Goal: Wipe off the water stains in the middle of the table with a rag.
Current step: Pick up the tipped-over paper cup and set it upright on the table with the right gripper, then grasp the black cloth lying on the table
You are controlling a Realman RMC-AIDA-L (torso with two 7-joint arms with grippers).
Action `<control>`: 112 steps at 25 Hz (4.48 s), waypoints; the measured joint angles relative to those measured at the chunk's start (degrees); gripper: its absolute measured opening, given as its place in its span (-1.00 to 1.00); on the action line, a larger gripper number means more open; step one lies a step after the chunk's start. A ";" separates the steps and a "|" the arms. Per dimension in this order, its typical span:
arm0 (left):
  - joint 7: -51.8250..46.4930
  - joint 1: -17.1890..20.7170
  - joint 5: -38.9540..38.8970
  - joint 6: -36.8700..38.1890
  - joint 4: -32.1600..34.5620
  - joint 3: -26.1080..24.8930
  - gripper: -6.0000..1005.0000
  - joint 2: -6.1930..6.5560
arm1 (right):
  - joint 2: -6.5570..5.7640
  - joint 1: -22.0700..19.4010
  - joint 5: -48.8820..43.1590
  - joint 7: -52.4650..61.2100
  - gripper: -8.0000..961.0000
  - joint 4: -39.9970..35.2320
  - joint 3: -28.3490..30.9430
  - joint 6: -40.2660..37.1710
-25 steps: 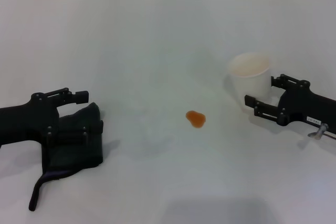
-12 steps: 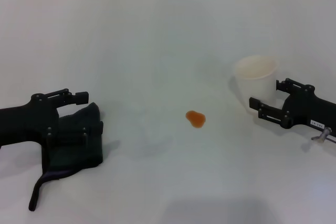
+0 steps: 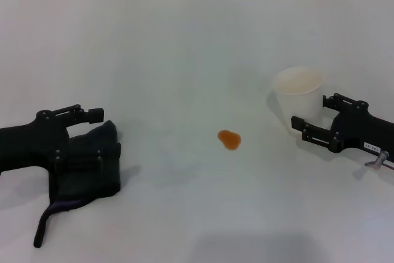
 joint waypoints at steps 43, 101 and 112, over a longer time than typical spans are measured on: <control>0.00 0.10 -0.01 -0.16 0.00 0.00 0.76 0.00 | -0.24 -5.53 -0.01 -0.10 0.75 1.57 2.99 -1.27; -14.01 -3.78 9.63 -0.47 6.11 -0.09 0.76 1.88 | -0.12 -1.73 -34.62 36.40 0.72 -43.86 5.60 -13.73; -22.04 -9.37 21.86 2.04 7.32 -0.01 0.76 3.63 | 0.00 -1.41 -31.69 36.77 0.72 -44.63 3.82 -12.51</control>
